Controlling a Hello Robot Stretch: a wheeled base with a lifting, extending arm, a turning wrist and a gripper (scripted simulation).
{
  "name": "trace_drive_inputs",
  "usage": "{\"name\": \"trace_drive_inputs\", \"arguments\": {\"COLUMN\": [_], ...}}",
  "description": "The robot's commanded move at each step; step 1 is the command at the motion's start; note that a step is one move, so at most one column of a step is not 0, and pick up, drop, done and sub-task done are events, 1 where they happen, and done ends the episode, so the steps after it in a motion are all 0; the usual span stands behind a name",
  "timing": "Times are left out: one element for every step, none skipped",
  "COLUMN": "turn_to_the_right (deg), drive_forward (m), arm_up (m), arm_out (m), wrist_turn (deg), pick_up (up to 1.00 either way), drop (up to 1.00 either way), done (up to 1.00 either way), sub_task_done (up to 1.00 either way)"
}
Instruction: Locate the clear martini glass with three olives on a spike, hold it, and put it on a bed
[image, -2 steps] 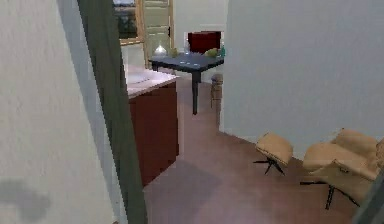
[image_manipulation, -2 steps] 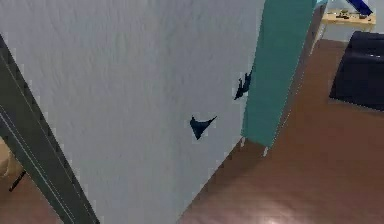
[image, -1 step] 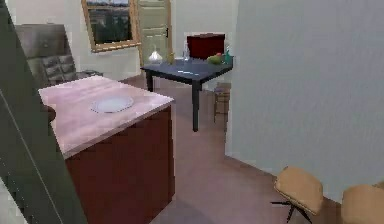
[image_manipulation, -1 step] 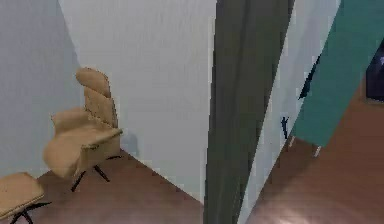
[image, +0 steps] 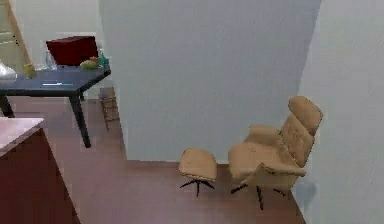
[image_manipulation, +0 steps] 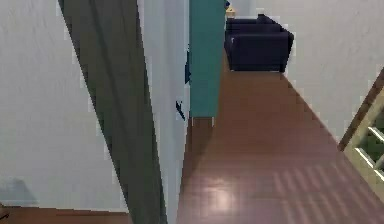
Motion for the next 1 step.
{"name": "trace_drive_inputs", "arguments": {"turn_to_the_right": [0.0], "drive_forward": [0.3], "arm_up": [0.0], "arm_out": [0.0], "wrist_turn": [0.0], "pick_up": [0.0], "drop": [0.0], "done": [0.0], "sub_task_done": [0.0]}}
